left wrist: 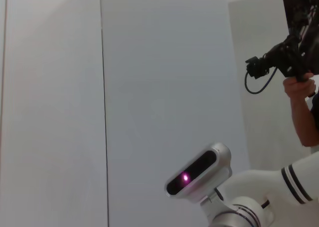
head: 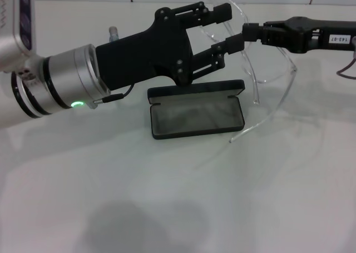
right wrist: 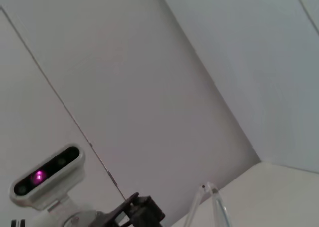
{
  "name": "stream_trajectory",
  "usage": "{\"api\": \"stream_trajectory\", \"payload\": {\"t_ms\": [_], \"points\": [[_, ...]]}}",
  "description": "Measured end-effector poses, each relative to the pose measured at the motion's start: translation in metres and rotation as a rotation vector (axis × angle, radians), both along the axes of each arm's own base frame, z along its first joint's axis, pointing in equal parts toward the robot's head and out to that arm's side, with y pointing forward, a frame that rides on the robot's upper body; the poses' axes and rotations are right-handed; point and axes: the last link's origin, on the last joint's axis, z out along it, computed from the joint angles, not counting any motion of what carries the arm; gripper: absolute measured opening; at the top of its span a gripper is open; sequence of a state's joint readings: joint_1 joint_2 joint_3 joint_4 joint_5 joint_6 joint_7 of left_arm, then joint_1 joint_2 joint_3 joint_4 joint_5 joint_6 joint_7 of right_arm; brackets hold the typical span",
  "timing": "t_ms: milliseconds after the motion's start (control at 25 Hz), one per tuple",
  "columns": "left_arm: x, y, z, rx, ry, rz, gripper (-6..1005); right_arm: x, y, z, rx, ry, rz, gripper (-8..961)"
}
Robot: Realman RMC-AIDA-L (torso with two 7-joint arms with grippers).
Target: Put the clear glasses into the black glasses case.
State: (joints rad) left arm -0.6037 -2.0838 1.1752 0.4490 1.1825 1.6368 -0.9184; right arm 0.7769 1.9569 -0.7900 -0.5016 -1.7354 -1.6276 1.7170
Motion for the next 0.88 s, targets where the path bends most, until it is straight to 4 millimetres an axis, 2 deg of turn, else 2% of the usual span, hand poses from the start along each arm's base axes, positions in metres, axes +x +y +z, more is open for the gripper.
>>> {"api": "stream_trajectory", "payload": {"t_ms": [280, 880], "points": [[0.0029, 0.0017, 0.0016, -0.032, 0.01, 0.003, 496, -0.0012, -0.0033, -0.0049, -0.004, -0.002, 0.023, 74], [0.0019, 0.0038, 0.0012, -0.032, 0.029, 0.008, 497, -0.0033, -0.0058, -0.0021, -0.008, 0.028, 0.035, 78]]}}
